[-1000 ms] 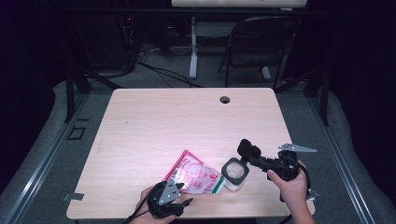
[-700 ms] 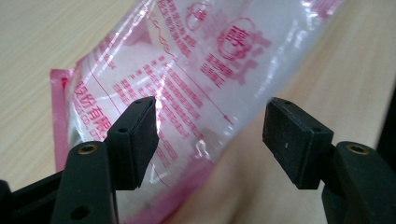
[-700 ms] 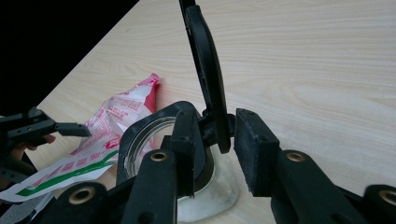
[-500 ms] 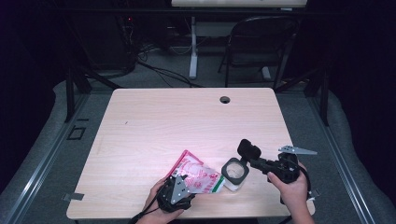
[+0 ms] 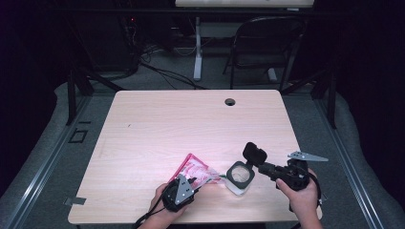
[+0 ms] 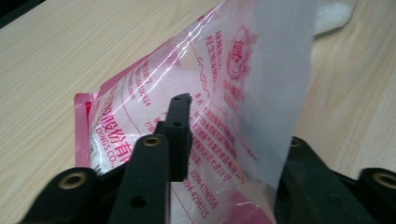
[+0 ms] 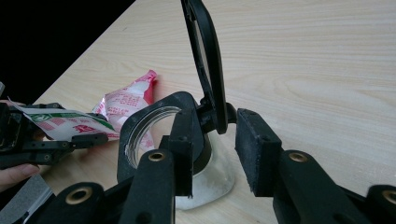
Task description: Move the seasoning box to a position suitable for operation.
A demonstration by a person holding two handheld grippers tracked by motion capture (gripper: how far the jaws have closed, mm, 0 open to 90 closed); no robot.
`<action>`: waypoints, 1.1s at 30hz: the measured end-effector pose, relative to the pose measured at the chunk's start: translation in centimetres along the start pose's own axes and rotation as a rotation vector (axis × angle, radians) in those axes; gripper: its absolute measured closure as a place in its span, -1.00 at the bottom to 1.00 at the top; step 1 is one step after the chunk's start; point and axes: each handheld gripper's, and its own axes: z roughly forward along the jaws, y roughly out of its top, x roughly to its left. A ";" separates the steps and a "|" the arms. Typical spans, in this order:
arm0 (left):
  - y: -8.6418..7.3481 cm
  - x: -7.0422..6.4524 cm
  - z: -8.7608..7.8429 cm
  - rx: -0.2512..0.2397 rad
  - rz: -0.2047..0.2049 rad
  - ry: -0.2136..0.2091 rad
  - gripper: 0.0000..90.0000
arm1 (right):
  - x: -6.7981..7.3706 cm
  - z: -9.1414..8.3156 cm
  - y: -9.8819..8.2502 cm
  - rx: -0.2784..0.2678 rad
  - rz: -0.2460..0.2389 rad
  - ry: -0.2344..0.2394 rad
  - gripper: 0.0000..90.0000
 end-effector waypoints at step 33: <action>1.6 5.2 -3.8 -0.073 -0.183 -0.034 1.00 | -0.3 -1.1 0.2 -0.031 -0.002 -0.008 0.48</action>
